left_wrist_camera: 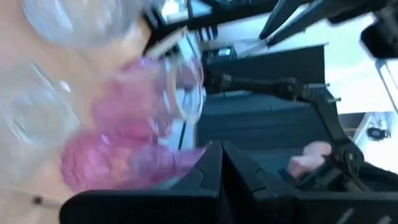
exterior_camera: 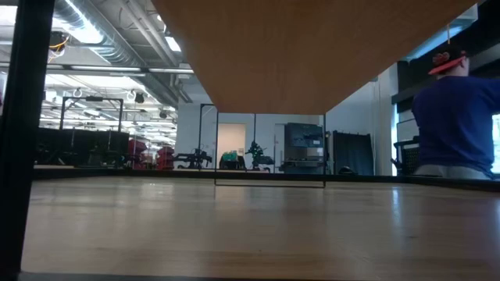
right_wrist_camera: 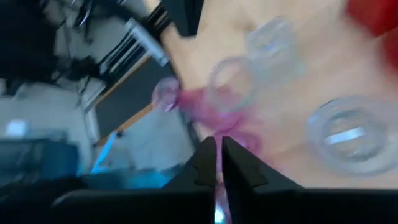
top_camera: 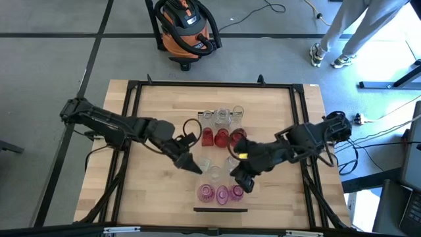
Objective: Sort vases onto shelf
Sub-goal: Adjust the transparent vase on the shelf
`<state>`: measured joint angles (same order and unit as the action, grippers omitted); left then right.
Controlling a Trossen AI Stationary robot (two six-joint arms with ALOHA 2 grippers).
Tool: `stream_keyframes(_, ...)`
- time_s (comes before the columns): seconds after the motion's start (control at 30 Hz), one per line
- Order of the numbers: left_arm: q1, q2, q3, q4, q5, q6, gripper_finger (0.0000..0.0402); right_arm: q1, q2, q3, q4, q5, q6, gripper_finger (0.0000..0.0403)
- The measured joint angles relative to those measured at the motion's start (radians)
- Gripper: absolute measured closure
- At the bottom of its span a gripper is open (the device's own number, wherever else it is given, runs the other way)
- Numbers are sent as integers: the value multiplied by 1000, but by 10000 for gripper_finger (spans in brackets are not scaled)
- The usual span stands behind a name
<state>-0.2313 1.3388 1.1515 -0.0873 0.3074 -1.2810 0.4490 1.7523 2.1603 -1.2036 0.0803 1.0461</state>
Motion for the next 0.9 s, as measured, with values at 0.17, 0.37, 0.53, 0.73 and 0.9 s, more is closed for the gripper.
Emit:
stream_keyframes(0.17,-29,35,0,2,19,-46,401,-27,0,-79,133,-128,-12,398)
stream_keyframes(0.37,-25,49,0,19,17,-51,401,-44,1,-162,259,-200,41,401)
stream_keyframes(0.53,-24,49,0,20,25,-52,401,-43,-1,-194,336,-225,80,402)
stream_keyframes(0.73,-26,71,0,24,54,-54,401,-43,-1,-194,344,-220,126,402)
stream_keyframes(0.9,-26,83,0,43,50,-78,401,-43,-7,-194,298,-103,151,403)
